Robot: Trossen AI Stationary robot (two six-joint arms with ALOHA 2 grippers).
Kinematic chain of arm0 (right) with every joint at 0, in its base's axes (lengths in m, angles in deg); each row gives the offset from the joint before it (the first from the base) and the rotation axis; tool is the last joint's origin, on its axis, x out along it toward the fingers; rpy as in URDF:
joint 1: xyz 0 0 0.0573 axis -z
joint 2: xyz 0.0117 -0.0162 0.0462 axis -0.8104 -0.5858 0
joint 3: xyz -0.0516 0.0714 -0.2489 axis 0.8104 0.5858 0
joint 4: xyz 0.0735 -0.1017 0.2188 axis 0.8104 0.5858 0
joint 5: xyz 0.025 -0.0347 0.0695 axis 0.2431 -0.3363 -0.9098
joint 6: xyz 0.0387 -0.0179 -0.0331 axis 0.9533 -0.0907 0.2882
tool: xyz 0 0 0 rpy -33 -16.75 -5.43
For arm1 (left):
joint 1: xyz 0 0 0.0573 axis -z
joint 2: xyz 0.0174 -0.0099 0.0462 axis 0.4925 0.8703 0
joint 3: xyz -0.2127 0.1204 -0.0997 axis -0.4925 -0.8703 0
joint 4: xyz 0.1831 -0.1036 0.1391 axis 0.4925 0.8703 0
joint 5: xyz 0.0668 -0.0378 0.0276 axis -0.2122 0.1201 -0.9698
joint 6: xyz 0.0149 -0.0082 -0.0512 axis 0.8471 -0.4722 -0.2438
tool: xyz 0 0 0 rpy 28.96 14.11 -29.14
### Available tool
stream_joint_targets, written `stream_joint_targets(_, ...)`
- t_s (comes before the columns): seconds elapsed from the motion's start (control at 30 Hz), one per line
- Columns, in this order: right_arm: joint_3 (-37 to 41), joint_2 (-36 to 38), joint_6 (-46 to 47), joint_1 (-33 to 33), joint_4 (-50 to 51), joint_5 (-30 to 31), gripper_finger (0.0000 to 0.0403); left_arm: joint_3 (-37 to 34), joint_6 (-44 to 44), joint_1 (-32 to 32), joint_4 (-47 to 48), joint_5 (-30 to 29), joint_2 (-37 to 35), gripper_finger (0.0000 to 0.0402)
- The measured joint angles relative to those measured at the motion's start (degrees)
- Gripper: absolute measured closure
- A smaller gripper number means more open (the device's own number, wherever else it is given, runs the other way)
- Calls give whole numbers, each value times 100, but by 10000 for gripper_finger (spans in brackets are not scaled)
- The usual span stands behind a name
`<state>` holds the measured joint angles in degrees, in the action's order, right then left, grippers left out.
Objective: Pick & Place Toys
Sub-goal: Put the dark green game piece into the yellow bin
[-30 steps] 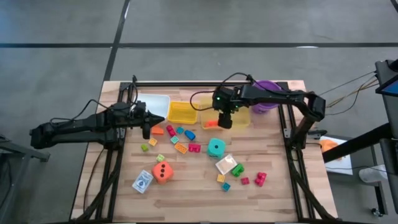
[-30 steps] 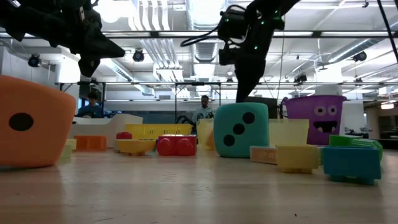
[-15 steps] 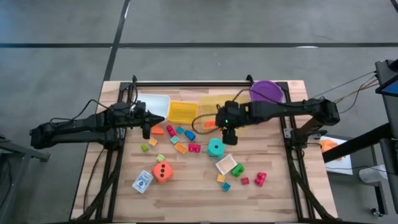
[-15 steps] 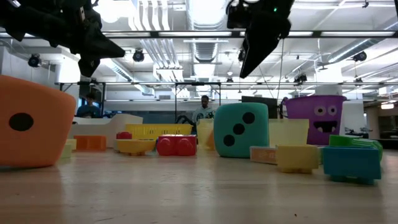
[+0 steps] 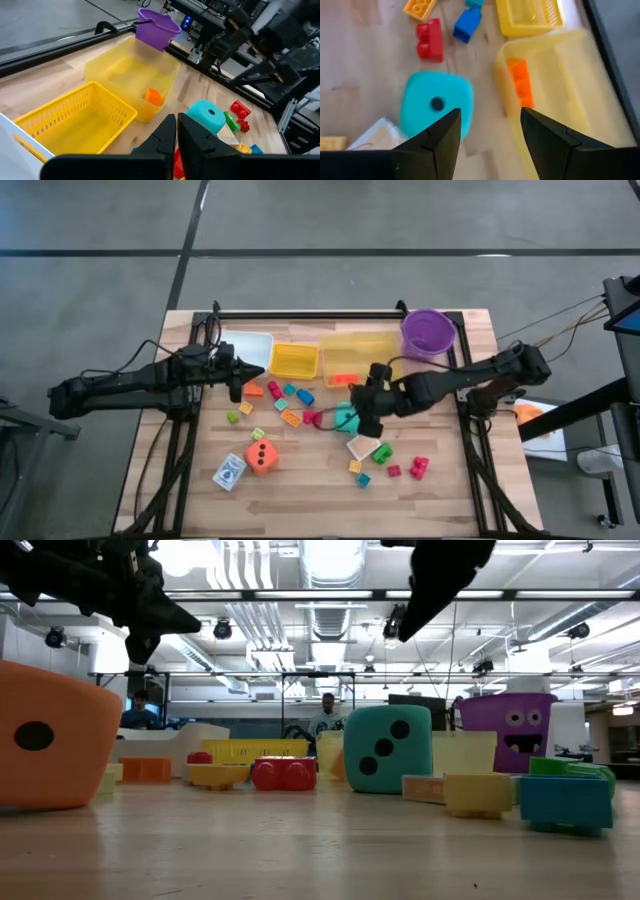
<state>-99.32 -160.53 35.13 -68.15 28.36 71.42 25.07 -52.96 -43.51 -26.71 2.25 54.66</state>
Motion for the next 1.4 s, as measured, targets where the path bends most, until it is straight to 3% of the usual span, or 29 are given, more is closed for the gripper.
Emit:
stream_joint_targets(0.2,2,0,937,-467,446,-118,199,0,-1,0,0,0,0,382)
stream_joint_targets(0.4,25,0,875,-977,699,-967,199,0,-1,0,2,0,0,382)
stream_joint_targets(0.63,439,0,522,-1490,624,-1032,199,0,-28,0,4,1,0,382)
stream_joint_targets(1.0,1690,-7,221,-1542,-563,-1536,199,0,-149,0,5,0,0,382)
stream_joint_targets(1.4,2051,-12,-343,-1548,-1110,-1583,199,0,-149,0,4,-7,0,382)
